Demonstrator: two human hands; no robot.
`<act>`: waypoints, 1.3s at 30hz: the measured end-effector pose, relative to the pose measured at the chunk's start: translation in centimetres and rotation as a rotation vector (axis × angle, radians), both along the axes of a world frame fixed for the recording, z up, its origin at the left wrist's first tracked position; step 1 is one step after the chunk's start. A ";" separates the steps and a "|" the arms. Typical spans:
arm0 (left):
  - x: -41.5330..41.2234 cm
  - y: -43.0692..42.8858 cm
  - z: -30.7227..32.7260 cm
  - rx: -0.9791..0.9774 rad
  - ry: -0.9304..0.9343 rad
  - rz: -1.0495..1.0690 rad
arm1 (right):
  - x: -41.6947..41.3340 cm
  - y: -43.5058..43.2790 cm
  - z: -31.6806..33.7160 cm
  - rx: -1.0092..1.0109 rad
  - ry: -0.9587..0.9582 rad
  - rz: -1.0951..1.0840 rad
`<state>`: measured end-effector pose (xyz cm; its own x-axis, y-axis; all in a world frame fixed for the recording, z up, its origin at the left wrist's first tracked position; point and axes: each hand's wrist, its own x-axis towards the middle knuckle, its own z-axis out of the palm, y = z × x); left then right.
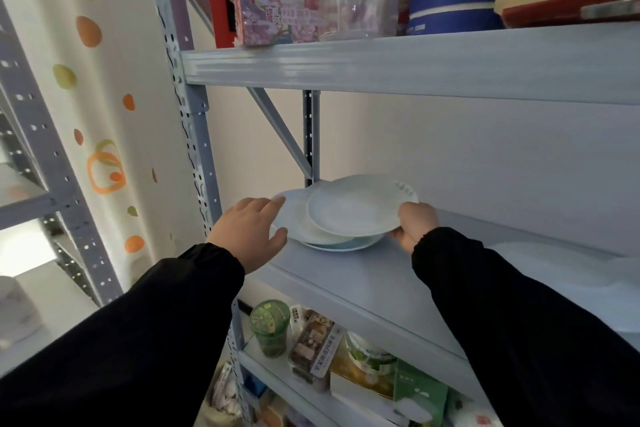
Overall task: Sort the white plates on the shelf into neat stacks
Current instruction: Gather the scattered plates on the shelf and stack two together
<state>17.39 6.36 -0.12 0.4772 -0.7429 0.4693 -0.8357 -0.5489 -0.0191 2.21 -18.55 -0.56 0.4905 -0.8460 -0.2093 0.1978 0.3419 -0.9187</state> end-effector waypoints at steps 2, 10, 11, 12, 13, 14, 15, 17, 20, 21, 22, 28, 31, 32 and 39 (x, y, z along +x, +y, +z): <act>0.0 0.2 -0.4 0.009 0.011 -0.005 | 0.6 0.1 -0.8 0.009 0.037 -0.020; 0.2 0.9 -1.3 0.019 0.046 0.012 | 0.9 -0.3 -0.6 -0.405 0.528 0.006; 0.2 0.9 -1.4 0.018 0.053 0.013 | 1.0 -0.6 -0.9 -0.403 0.561 0.024; 0.2 0.9 -1.4 0.017 0.059 0.014 | 1.1 -1.1 -1.3 -0.395 0.577 0.038; 0.1 0.9 -1.5 0.015 0.067 0.015 | 1.3 -1.7 -1.8 -0.380 0.565 0.048; 0.1 0.8 -1.6 0.011 0.072 0.012 | 1.4 -2.1 -2.2 -0.379 0.560 0.072; 0.0 0.8 -1.6 0.010 0.071 0.009 | 1.6 -2.6 -2.7 -0.372 0.538 0.081; -0.1 0.7 -1.6 0.019 0.067 0.005 | 1.4 -2.2 -2.8 -0.334 0.464 0.105; -0.3 0.5 -1.6 0.025 0.072 -0.003 | 0.6 -0.9 -1.7 -0.288 0.376 0.124; -0.4 0.4 -1.5 0.023 0.075 -0.006 | 0.4 -0.9 -1.7 -0.278 0.360 0.131; -0.4 0.3 -1.4 0.021 0.076 -0.010 | 0.2 -0.9 -1.7 -0.283 0.357 0.141; -1.1 -0.8 -0.9 0.025 0.077 -0.025 | -2.0 -0.3 -0.2 -0.489 0.515 0.138; -1.9 -2.4 -0.6 0.030 0.074 -0.054 | -3.9 -0.1 0.7 -0.635 0.547 0.184; -2.4 -3.2 -0.5 0.036 0.079 -0.069 | -4.8 -0.2 1.0 -0.687 0.556 0.200; -8.1 -9.8 0.3 0.038 0.114 -0.232 | -13.1 -0.9 3.2 -0.945 0.692 0.179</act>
<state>9.30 -3.44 0.20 0.3399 -0.8550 0.3916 -0.9372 -0.3425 0.0655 -10.89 -19.47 2.69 0.6460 -0.7382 0.1944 -0.4225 -0.5578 -0.7144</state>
